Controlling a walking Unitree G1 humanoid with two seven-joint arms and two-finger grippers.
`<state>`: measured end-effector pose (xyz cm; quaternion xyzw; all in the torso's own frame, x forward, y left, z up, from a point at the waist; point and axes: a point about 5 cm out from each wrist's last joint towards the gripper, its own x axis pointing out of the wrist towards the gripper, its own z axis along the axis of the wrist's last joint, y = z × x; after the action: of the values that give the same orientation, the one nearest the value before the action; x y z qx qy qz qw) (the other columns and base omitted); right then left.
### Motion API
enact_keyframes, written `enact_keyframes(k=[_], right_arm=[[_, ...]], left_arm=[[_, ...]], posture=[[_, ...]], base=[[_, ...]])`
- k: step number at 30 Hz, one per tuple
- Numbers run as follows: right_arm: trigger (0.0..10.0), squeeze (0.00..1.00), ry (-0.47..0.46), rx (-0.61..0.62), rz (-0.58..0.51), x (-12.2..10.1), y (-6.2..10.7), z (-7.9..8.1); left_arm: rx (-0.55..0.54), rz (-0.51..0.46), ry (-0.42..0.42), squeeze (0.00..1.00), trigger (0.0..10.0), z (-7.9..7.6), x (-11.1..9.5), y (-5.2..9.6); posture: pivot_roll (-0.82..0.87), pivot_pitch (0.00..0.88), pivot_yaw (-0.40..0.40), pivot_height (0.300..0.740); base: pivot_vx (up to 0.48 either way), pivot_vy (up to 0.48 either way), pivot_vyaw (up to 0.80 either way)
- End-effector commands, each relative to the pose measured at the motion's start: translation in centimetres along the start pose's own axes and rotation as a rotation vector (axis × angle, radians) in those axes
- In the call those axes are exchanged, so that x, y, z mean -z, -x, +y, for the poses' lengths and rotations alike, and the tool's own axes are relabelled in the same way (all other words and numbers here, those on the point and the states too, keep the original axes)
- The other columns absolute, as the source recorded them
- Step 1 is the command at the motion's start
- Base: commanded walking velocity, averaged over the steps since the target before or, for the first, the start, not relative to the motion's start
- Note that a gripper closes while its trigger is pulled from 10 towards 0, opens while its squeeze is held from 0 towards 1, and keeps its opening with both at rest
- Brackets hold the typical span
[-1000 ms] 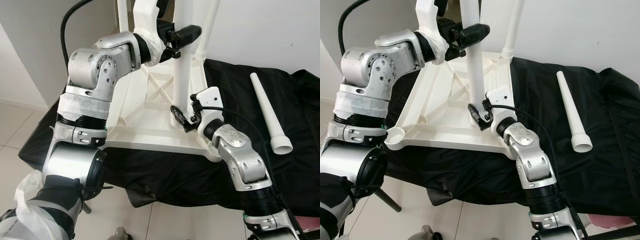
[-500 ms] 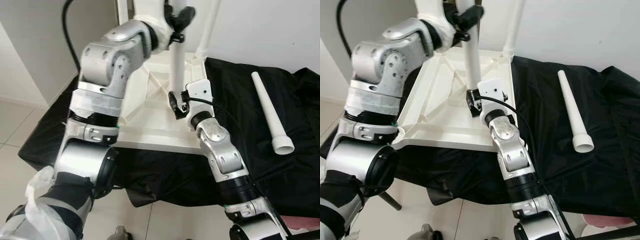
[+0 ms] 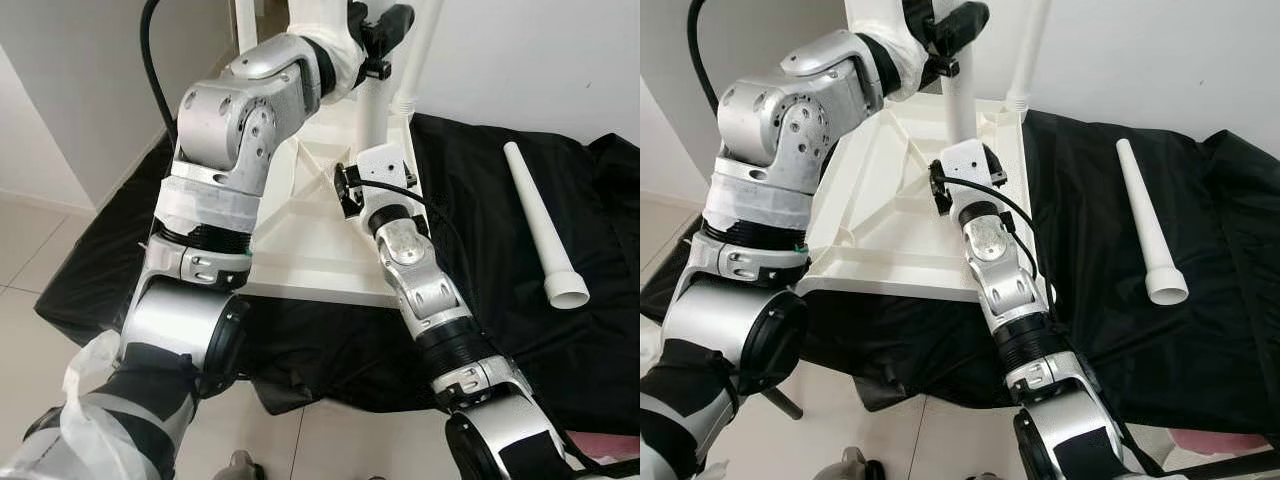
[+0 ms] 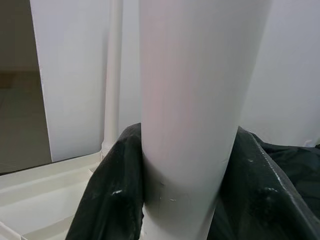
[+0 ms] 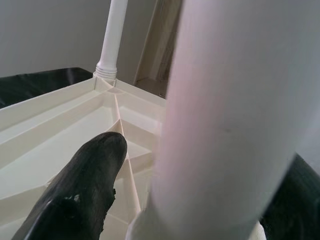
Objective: Building children table
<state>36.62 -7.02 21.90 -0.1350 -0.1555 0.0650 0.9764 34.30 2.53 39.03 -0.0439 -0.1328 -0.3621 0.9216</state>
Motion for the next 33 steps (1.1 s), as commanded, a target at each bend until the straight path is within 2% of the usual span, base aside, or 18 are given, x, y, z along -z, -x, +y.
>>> enact_keyframes(k=[1,5,6,7,8,9,27,28,29,32,33], right_arm=[[10.0,0.0,0.009,0.007,-0.003,0.2,-0.2,0.2],[10.0,0.0,0.007,0.022,0.001,0.5,-0.4,0.0],[4.7,0.0,-0.004,0.03,0.007,0.6,-0.4,0.0],[3.5,0.0,-0.019,0.042,0.01,0.8,-0.5,-0.2],[3.5,0.0,-0.019,0.042,0.01,0.8,-0.5,-0.2],[0.0,0.0,-0.025,0.056,0.007,0.9,-0.5,-0.3],[0.0,0.0,-0.026,0.102,-0.054,0.3,-0.9,-0.8],[10.0,0.0,-0.037,0.114,-0.06,0.1,-1.0,-1.0],[10.0,0.05,-0.045,0.115,-0.065,0.0,-1.1,-1.0],[10.0,0.05,-0.052,0.115,-0.069,-0.1,-1.1,-1.1],[10.0,1.0,-0.059,0.108,-0.081,-0.3,-1.1,-1.0]], left_arm=[[-0.001,-0.041,-0.013,0.0,10.0,-0.5,-1.0,-0.2],[-0.002,-0.045,-0.012,0.0,10.0,-0.4,-1.0,-0.2],[-0.001,-0.045,-0.011,0.0,10.0,-0.4,-1.0,-0.2],[0.001,-0.045,-0.01,0.0,10.0,-0.4,-1.0,-0.2],[0.001,-0.045,-0.01,0.0,10.0,-0.4,-1.0,-0.2],[0.007,-0.043,-0.008,0.0,10.0,-0.5,-1.0,-0.2],[0.03,-0.034,-0.013,0.0,10.0,-1.3,-0.8,-0.2],[0.032,-0.034,-0.012,0.0,10.0,-1.5,-0.8,-0.2],[0.033,-0.034,-0.013,0.0,10.0,-1.6,-0.8,-0.2],[0.034,-0.034,-0.013,0.0,10.0,-1.6,-0.8,-0.2],[0.036,-0.035,-0.013,0.0,10.0,-1.7,-0.8,-0.2]], posture=[[0.05,0.045,-0.049,0.74],[0.04,0.046,-0.049,0.74],[0.04,0.047,-0.047,0.74],[0.04,0.048,-0.044,0.74],[0.04,0.048,-0.044,0.74],[0.04,0.047,-0.043,0.74],[0.04,0.05,-0.037,0.74],[0.04,0.051,-0.039,0.74],[0.04,0.051,-0.041,0.74],[0.04,0.051,-0.041,0.74],[0.04,0.052,-0.042,0.74]], base=[[0.0,0.0,0.0],[0.0,0.0,0.0],[0.0,0.0,0.0],[0.0,0.0,0.0],[0.0,0.0,0.0],[0.0,0.0,0.0],[0.0,0.0,0.0],[0.0,0.0,0.0],[0.0,0.0,0.0],[0.0,0.0,0.0],[0.0,0.0,0.0]])
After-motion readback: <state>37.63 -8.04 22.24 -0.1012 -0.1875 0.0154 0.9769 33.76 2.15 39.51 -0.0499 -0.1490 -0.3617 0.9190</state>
